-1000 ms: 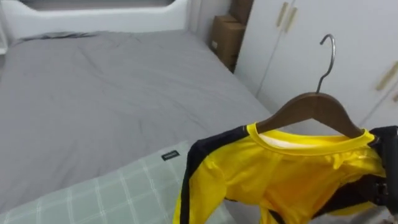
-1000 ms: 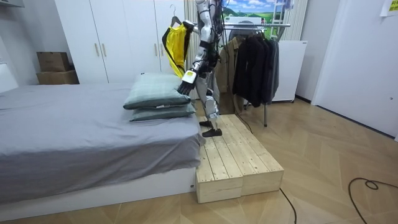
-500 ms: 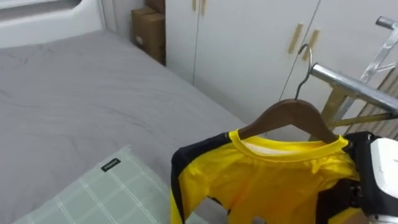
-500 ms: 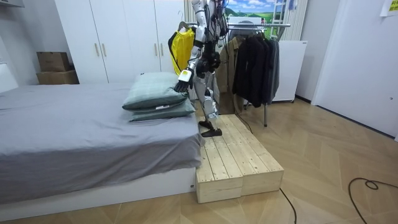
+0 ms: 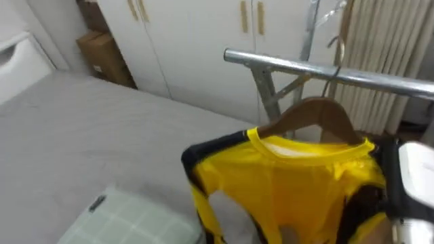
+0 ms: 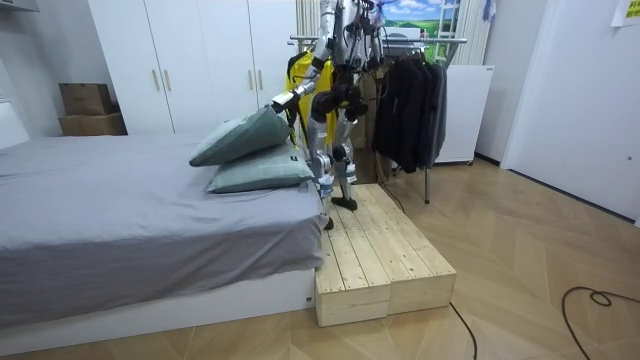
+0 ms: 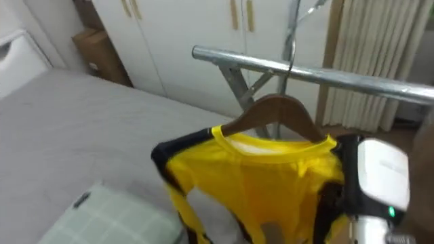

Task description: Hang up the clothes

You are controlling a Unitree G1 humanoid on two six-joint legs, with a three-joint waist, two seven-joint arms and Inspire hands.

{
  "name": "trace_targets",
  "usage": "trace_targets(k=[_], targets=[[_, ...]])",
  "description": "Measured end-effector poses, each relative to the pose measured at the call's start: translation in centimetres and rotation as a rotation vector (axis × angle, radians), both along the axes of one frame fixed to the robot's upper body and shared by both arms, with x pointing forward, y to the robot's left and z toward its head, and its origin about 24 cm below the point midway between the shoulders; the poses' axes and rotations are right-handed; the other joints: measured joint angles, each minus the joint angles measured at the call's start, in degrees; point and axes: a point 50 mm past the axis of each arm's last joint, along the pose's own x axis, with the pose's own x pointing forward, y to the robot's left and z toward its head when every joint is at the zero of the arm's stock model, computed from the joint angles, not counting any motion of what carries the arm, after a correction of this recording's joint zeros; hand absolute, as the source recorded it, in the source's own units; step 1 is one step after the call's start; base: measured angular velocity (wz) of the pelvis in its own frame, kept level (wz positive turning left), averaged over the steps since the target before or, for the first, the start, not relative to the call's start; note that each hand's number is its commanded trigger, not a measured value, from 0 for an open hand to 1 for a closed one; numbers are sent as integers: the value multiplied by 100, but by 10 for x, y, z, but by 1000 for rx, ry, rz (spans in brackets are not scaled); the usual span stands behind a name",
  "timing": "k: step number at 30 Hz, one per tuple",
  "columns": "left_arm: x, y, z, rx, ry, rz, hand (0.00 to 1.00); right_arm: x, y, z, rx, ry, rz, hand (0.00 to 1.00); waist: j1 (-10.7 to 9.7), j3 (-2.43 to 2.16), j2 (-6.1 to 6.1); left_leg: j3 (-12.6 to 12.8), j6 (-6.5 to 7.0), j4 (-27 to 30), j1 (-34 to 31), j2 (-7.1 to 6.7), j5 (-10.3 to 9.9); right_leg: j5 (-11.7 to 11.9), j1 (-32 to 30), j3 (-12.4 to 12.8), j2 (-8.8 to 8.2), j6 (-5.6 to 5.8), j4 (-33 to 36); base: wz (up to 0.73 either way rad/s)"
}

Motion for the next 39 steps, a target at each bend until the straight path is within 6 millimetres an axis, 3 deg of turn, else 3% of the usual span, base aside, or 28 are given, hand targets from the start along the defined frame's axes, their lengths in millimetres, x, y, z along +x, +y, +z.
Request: trace_targets(k=[1, 2, 3, 4, 5, 6, 7, 8, 9, 10, 11, 12, 14, 15, 16, 17, 18, 21, 27, 31, 35, 39], targets=[[-4, 2, 0, -5, 9, 25, 0, -2, 4, -4, 5, 23, 6, 100, -87, -2, 4, -99, 34, -15, 58, -4, -15, 128, 197, 184, 81, 51, -298, -105], [-8, 4, 0, -8, 18, 71, 0, -4, 8, -7, 6, 33, 10, 100, -455, 5, -18, -490, 96, 4, 109, -67, -50, 367, 589, 611, 289, 101, -952, -67], [-7, 5, 0, -8, 12, 76, 0, -4, 8, 0, 11, 7, -1, 100, -762, 28, -61, -599, 174, -47, 54, -178, -93, 534, 890, 1168, 473, 132, -1458, -51], [-4, 5, 0, -8, 5, 74, 0, -4, 7, 5, 13, -16, -14, 100, -842, 31, -60, -594, 220, -103, 19, -213, -76, 613, 966, 1407, 540, 152, -1669, -63], [0, 6, 1, 4, -1, 73, 0, -4, 2, 15, 11, -75, -45, 100, -907, 38, -72, -559, 390, -182, -70, -263, 38, 983, 1031, 1782, 621, 222, -1960, -95], [-1, 6, 1, 19, 4, 78, 0, -4, -1, 21, 10, -112, -65, 100, -912, 41, -74, -559, 570, -168, -122, -234, 12, 1318, 1002, 1995, 757, 283, -2111, -103], [-3, 6, 1, 26, 11, 85, 0, -4, -2, 21, 15, -115, -71, 100, -927, 38, -64, -541, 669, -178, -118, -205, -107, 1368, 982, 2055, 830, 341, -2148, -84], [-5, 10, 1, 35, 19, 101, 0, -7, -1, 17, 37, -103, -88, 100, -956, 29, -93, -315, 660, -174, -155, -116, -195, 1508, 908, 1986, 826, 474, -2317, -99], [-10, 12, 0, 29, 35, 132, 0, -9, 1, 11, 52, -79, -86, 100, -747, 39, -99, 242, 669, -197, -183, 67, -238, 1483, 723, 1021, 541, 507, -2326, -110], [-14, 11, -1, 23, 45, 145, 0, -10, 1, 8, 56, -64, -87, 100, -670, 41, -93, 483, 639, -175, -166, 149, -257, 1305, 574, 204, 319, 376, -2039, -109], [-19, 11, -2, 17, 56, 158, 0, -16, -1, 2, 60, -37, -99, 100, -610, 32, -96, 775, 594, -163, -108, 191, -288, 997, 466, -935, -243, 351, -1303, -67], [-23, 13, -2, 17, 65, 160, 0, -18, -2, -3, 62, -14, -105, 100, -541, 21, -157, 1092, 567, -144, -36, 181, -306, 711, 537, -1510, -792, 542, -763, -53], [-28, 17, -1, 23, 72, 169, 0, -18, 1, -9, 80, 17, -97, 100, -365, 21, -260, 1368, 499, 62, 26, 199, -398, 436, 743, -1936, -1208, 719, -850, -81], [-31, 19, -1, 26, 76, 191, 0, -17, 5, -12, 80, 30, -79, 100, -334, 28, -304, 1440, 407, 210, 4, 222, -444, 386, 827, -2148, -1199, 472, -1171, -82], [-32, 19, -1, 24, 79, 199, 0, -17, 6, -13, 76, 36, -76, 100, -345, 21, -284, 1468, 385, 264, -20, 277, -457, 438, 836, -2159, -1161, 461, -1231, -47], [-35, 20, -1, 26, 80, 211, 0, -18, 5, -15, 77, 48, -78, 100, -384, -26, -228, 1467, 336, 287, -33, 296, -423, 499, 899, -2060, -1045, 397, -1425, -31], [-41, 22, 0, 32, 81, 225, 0, -18, 6, -17, 79, 59, -75, 100, -354, -33, -224, 1373, 299, 269, -15, 344, -397, 594, 947, -1996, -928, 341, -1578, -33], [-54, 26, 1, 48, 107, 238, 0, -18, 8, -18, 85, 79, -57, 100, -309, -45, -254, 1181, 233, 210, 63, 408, -367, 705, 1015, -1881, -739, 233, -1728, -34], [-59, 33, 3, 65, 95, 261, 0, -10, 14, -14, 86, 85, -21, 100, -232, -48, -263, 1157, 107, 93, 182, 466, -314, 745, 1032, -1767, -563, 118, -1725, -16], [-56, 35, 5, 74, 78, 264, 0, -8, 17, -13, 90, 88, -5, 100, -268, -49, -261, 843, 81, 36, 243, 453, -296, 765, 1198, -1824, -522, 68, -1829, 8], [-51, 35, 6, 82, 57, 261, 0, -1, 20, -8, 90, 74, 15, 100, -265, -52, -268, 683, 83, 35, 218, 456, -289, 798, 1234, -1914, -507, 36, -1918, 8], [-51, 33, 6, 92, 59, 264, 0, 3, 22, -3, 76, 61, 27, 100, -261, -55, -269, 677, 74, 26, 219, 459, -282, 805, 1225, -1929, -498, 26, -1916, 1]])
